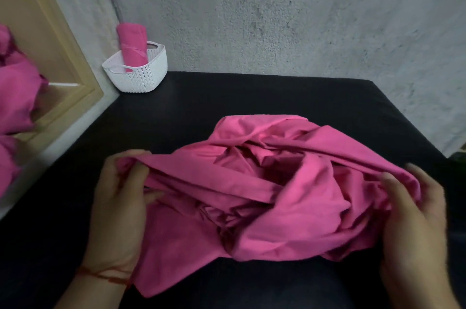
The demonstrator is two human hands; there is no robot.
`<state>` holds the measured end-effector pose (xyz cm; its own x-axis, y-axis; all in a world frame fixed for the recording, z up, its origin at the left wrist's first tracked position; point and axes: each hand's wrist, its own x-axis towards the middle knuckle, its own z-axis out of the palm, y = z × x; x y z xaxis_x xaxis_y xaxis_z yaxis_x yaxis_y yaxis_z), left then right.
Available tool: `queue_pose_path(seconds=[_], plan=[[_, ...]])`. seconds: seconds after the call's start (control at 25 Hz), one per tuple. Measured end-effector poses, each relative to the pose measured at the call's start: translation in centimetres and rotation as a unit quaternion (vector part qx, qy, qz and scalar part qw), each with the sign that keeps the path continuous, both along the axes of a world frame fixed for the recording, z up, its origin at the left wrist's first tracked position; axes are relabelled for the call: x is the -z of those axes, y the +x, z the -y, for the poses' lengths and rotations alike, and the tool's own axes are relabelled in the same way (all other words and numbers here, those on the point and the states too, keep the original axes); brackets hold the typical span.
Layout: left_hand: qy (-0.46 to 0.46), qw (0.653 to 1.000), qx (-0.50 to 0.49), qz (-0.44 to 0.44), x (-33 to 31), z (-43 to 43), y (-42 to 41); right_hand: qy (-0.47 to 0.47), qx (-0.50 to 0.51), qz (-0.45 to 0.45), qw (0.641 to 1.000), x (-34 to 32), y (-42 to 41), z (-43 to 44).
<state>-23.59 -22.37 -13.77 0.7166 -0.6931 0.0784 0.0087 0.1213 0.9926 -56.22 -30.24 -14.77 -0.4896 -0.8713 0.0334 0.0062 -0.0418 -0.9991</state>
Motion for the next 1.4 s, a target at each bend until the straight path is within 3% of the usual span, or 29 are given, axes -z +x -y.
queue_pose_path(seconds=[0.08,0.16,0.24,0.32,0.4,0.52,0.72,0.96,1.08,1.16,1.24,1.32,1.4], plan=[[0.007,0.994,0.108,0.018,0.0,-0.3,-1.6,-0.027,-0.095,-0.107,0.989,-0.9,1.2,-0.9],[0.043,0.967,0.195,0.16,0.1,-0.6,-3.4,-0.042,-0.199,-0.195,0.959,-1.8,2.5,-1.9],[0.083,0.918,0.225,0.316,0.9,-0.6,-4.7,-0.033,-0.32,-0.238,0.917,-2.2,3.6,-2.8],[0.091,0.888,0.251,0.375,1.9,-0.4,-5.4,-0.022,-0.401,-0.269,0.875,-1.8,4.3,-3.1],[0.094,0.879,0.248,0.395,2.6,-0.1,-5.5,-0.048,-0.374,-0.32,0.869,-1.0,4.4,-2.9],[0.113,0.884,0.218,0.398,2.5,0.1,-5.0,-0.088,-0.263,-0.329,0.903,-0.4,3.8,-2.2],[0.099,0.925,0.073,0.359,0.9,-0.3,-1.5,-0.069,-0.103,-0.218,0.968,-1.3,1.2,-0.9],[0.131,0.952,-0.083,0.263,-0.5,-1.2,3.0,-0.031,0.029,-0.184,0.982,-0.4,-1.6,0.3],[0.143,0.96,-0.072,0.23,-0.1,-1.7,4.2,-0.017,0.009,-0.183,0.983,-0.4,-1.9,0.2],[0.123,0.962,-0.026,0.242,-0.1,-1.7,3.1,-0.048,-0.055,-0.202,0.977,-0.8,-0.9,-0.2],[0.103,0.952,0.085,0.277,-0.1,-1.4,1.2,-0.072,-0.155,-0.254,0.952,-1.2,0.4,-0.9],[0.191,0.903,0.164,0.348,0.6,-1.1,-0.2,-0.025,-0.243,-0.35,0.904,-1.2,1.4,-1.3],[0.31,0.827,0.165,0.44,1.8,-1.0,-0.6,0.016,-0.273,-0.476,0.836,-0.2,2.0,-1.1]])
